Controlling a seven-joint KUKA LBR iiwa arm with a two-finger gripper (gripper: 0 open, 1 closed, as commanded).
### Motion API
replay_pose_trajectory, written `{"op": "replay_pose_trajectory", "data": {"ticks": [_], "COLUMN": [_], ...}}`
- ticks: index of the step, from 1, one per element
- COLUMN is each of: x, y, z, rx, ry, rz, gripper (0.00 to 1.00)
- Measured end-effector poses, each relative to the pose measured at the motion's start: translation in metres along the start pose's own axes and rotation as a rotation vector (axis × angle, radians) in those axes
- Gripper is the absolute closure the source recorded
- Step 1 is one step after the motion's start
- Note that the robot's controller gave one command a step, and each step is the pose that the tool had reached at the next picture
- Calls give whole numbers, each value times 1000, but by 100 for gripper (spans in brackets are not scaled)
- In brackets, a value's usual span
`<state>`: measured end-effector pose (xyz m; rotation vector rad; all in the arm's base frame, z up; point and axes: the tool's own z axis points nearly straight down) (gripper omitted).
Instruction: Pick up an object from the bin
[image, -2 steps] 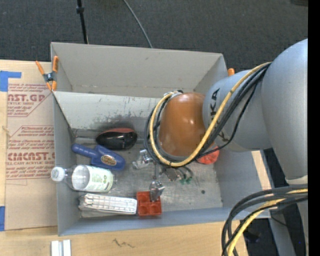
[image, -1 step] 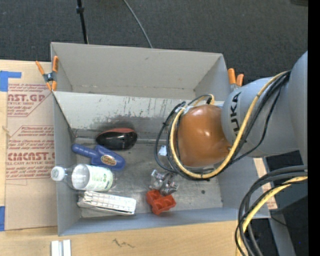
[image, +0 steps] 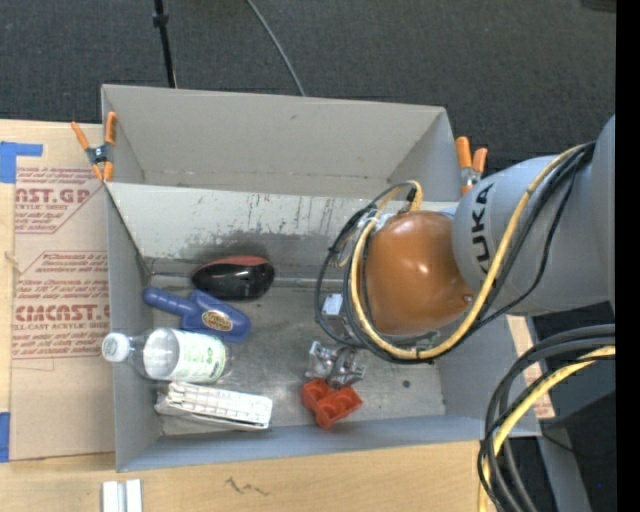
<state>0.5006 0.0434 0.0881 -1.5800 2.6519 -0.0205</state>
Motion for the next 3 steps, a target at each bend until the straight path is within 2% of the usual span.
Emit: {"op": "replay_pose_trajectory", "data": {"ticks": [1,2,3], "x": [-40,-40,-40], "y": [-15,-15,-22], "z": [-91,-91,-138], "rx": [-42,-43,-42], "ry": [34,34,34], "rz": [-131,-131,-119], "gripper": [100,100,100]}}
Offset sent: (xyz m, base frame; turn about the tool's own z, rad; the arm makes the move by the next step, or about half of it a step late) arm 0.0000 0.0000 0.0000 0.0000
